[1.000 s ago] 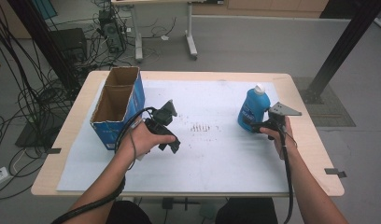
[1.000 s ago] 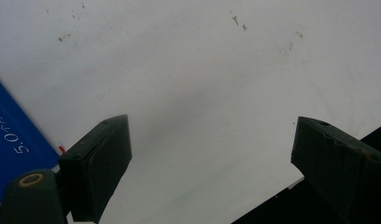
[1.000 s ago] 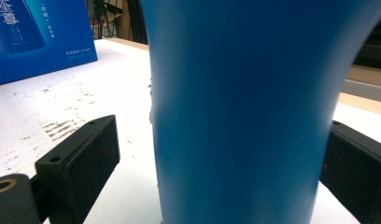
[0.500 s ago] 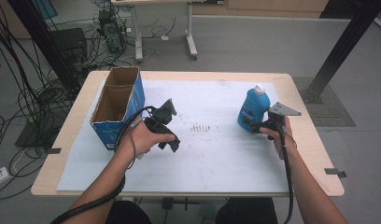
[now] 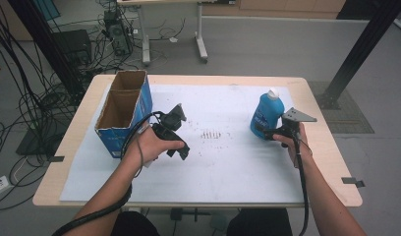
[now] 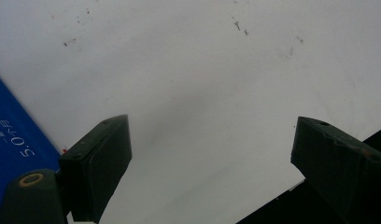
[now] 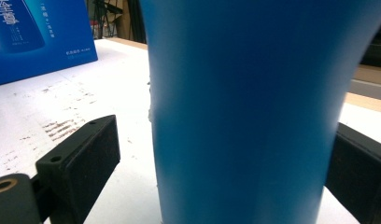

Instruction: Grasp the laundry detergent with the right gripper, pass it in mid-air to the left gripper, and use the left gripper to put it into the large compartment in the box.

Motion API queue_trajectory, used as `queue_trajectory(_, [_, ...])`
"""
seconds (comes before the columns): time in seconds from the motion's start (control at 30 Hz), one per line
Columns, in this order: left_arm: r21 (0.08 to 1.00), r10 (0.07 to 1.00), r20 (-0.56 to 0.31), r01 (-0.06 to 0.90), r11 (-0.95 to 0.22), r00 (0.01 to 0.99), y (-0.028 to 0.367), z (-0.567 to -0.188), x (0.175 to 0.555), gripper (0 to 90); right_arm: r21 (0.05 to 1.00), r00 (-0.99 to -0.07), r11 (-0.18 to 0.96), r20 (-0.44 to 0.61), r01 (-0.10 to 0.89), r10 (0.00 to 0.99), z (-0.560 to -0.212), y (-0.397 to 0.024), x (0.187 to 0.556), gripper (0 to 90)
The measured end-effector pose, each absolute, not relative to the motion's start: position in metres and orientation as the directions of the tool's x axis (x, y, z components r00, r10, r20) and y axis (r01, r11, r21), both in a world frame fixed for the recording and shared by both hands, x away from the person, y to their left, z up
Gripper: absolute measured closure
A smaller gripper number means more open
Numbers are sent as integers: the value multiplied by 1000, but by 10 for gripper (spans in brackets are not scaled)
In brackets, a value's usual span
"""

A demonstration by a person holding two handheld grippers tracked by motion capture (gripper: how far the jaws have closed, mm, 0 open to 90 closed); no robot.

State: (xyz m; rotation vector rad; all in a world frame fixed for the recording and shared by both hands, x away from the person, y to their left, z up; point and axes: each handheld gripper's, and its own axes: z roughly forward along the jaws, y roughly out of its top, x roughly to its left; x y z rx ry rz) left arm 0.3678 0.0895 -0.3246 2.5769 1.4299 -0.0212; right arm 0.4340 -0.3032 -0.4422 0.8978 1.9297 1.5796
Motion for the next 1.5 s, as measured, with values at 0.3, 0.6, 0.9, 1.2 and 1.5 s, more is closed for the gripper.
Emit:
queue_trajectory(0.3, [162,839,-115,843,-513,532,90,-325,366,127,977,-667,120,29,176,745,-442,-301,433,46])
queue_trajectory(0.6, [163,838,-119,843,-512,532,89,-324,365,127,978,-657,108,37,179,753,-443,-300,433,115])
queue_trajectory(0.9, [172,836,-127,842,-511,533,90,-322,365,127,977,-649,106,42,187,760,-444,-298,433,240])
queue_trajectory(1.2, [169,837,-126,843,-510,532,90,-322,364,129,978,-639,104,38,183,768,-445,-298,434,337])
queue_trajectory(1.5, [170,837,-129,844,-509,532,90,-322,363,129,978,-626,94,43,184,779,-445,-300,433,395])
